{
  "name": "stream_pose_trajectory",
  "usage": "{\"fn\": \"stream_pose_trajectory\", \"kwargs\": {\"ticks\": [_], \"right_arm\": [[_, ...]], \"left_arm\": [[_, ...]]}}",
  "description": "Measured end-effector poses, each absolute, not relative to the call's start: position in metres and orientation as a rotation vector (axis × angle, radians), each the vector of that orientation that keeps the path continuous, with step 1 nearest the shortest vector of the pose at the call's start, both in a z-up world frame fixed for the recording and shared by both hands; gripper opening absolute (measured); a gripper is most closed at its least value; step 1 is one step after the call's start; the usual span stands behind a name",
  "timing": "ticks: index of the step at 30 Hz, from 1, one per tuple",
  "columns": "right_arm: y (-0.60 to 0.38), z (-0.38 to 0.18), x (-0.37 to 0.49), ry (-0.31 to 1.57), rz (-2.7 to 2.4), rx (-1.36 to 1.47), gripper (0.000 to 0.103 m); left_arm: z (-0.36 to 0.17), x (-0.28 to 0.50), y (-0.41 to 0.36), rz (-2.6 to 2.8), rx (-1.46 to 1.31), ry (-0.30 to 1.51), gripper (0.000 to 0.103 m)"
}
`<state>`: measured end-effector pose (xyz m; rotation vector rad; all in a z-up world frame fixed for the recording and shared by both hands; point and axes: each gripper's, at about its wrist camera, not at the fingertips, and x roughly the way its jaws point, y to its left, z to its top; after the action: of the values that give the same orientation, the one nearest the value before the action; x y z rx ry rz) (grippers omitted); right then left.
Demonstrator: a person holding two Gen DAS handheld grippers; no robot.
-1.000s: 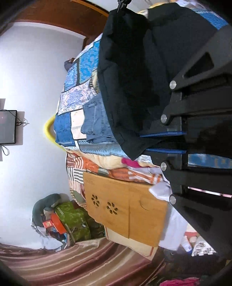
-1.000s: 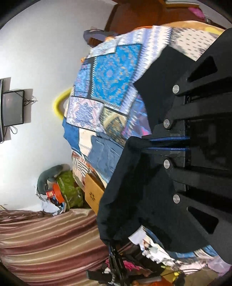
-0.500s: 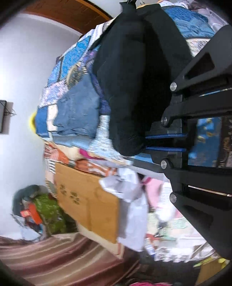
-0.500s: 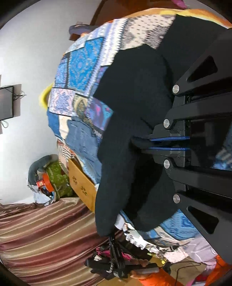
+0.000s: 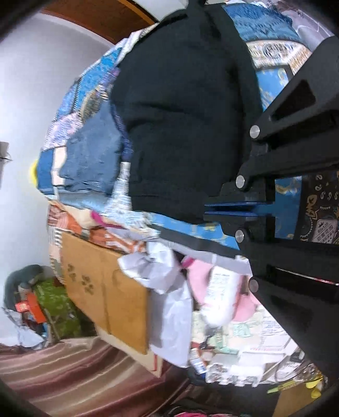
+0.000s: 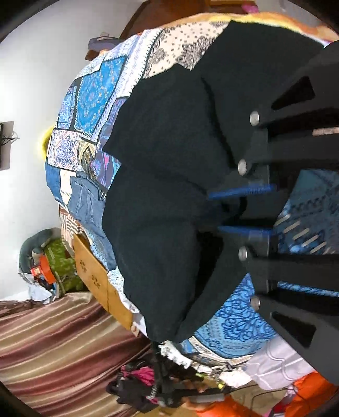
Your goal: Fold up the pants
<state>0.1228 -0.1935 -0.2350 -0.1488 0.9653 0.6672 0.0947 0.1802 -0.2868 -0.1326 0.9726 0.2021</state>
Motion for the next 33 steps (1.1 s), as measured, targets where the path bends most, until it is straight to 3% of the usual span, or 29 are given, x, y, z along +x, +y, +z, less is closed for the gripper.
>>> {"fn": "stream_pose_trajectory", "kwargs": {"ticks": [1,2,3,5,7,8,13,15,17,25,33], "right_arm": [[-0.199,-0.231,0.123,0.956,0.64,-0.14,0.052],[-0.205,-0.226,0.123,0.933,0.622,-0.124,0.057],[-0.21,-0.221,0.124,0.917,0.62,-0.104,0.057],[-0.219,-0.213,0.128,0.901,0.604,-0.067,0.059],[-0.226,-0.203,0.134,0.878,0.581,-0.036,0.06],[-0.226,-0.2,0.138,0.871,0.578,-0.028,0.06],[-0.222,-0.186,0.166,0.83,0.548,-0.033,0.06],[-0.217,-0.185,0.182,0.815,0.516,-0.057,0.067],[-0.214,-0.186,0.197,0.796,0.497,-0.064,0.081],[-0.2,-0.215,0.268,0.853,0.474,-0.069,0.081],[-0.182,-0.25,0.323,0.923,0.466,-0.08,0.081]], "left_arm": [[-0.279,0.097,0.178,0.198,-0.123,0.958,0.004],[-0.273,0.099,0.177,0.196,-0.119,0.95,0.008],[-0.265,0.103,0.174,0.187,-0.116,0.937,0.013],[-0.255,0.111,0.167,0.179,-0.1,0.92,0.044],[-0.245,0.12,0.156,0.181,-0.066,0.886,0.06],[-0.24,0.125,0.15,0.174,-0.05,0.871,0.063],[-0.229,0.156,0.124,0.126,-0.039,0.865,0.073],[-0.227,0.171,0.113,0.109,-0.03,0.865,0.079],[-0.225,0.185,0.104,0.103,-0.02,0.862,0.085],[-0.23,0.237,0.079,0.076,0.004,0.847,0.095],[-0.261,0.284,0.068,0.056,-0.004,0.906,0.095]]}}
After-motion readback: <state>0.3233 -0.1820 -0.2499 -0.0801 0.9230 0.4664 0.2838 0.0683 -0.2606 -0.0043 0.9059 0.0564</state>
